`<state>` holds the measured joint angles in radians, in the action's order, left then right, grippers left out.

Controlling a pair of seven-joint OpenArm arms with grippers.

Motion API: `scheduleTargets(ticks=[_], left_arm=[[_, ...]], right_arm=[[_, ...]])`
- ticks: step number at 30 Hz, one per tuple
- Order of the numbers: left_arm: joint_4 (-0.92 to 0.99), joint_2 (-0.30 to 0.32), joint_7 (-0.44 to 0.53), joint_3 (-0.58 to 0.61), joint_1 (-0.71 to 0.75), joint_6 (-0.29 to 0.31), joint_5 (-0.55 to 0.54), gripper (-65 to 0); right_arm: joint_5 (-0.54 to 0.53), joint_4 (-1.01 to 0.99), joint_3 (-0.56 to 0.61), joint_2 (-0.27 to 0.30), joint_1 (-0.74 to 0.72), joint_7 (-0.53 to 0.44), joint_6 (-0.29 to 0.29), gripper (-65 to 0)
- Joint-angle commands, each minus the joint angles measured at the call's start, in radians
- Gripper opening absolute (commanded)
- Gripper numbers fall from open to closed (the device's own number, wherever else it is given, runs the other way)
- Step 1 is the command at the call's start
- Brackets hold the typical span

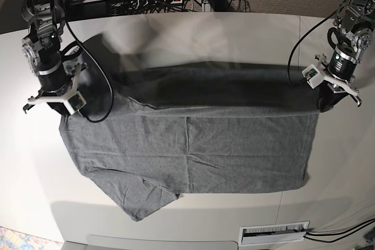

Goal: Fold the T-shirt properly
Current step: 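Lift the shirt and fold it lengthwise, laying the shoulder edge across the body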

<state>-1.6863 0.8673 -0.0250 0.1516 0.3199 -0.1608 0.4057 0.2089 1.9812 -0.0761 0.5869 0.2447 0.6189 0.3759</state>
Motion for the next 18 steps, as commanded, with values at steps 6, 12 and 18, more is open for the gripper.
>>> scheduleTargets(ticks=[6, 12, 18], left_arm=[[-0.011, 0.021, 0.016, -0.011, -0.021, -0.024, -0.052, -65.0], [-0.011, -0.02, 0.019, -0.011, -0.063, -0.022, -0.102, -65.0], [-0.001, -0.072, 0.018, -0.011, -0.109, -0.006, -0.167, -65.0]], right_arm=[[-0.044, -0.054, -0.01, 0.019, -0.12, -0.032, -0.022, -65.0], [-0.106, -0.133, -0.008, 0.019, -0.212, -0.045, -0.022, -65.0], [-0.139, -0.18, -0.003, -0.001, -0.239, -0.043, -0.021, -65.0]])
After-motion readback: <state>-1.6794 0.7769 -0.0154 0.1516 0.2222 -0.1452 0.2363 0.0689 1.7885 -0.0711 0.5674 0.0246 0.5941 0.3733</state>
